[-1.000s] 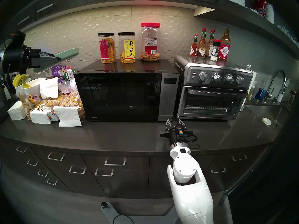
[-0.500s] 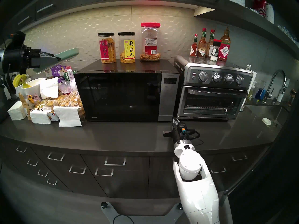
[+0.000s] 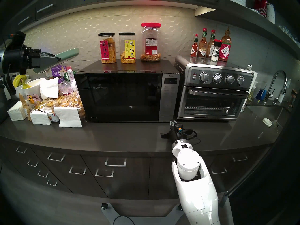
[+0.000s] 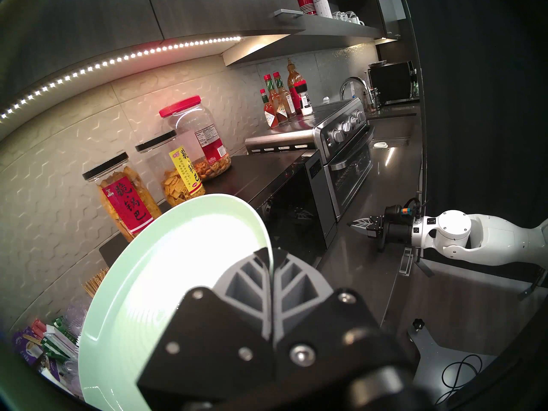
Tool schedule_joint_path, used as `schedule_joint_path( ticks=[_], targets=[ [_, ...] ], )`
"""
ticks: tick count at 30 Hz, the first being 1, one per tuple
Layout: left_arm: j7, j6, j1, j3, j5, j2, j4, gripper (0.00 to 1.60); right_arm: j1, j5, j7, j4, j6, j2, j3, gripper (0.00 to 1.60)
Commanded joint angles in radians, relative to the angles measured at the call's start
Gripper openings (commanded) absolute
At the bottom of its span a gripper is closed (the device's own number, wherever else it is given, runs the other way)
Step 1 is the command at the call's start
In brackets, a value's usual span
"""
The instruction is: Open the microwave, put the plate inside, and close the door
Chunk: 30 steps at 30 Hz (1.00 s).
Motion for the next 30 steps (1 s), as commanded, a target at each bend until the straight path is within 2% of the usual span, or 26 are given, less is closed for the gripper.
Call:
schedule_joint_path(
  ticks=[1,7,14,30],
  targets=[
    [-0.002,0.0,-0.007,-0.012,0.0,0.001,-0.002,0.0,0.062,-0.019,-0.03,0.005,0.032,-0.028,-0.012,0.0],
    [-0.002,0.0,-0.008,-0.012,0.0,0.001,-0.002,0.0,0.094,-0.025,-0.045,0.032,0.058,-0.041,-0.01,0.0],
    [-0.002,0.0,-0.008,-0.012,0.001,0.001,-0.002,0.0,0.114,-0.01,-0.028,0.063,0.047,-0.036,-0.002,0.0],
    [-0.002,0.0,-0.008,-0.011,0.0,0.001,-0.001,0.0,0.173,0.093,0.133,0.118,0.033,0.035,0.09,0.0]
  ],
)
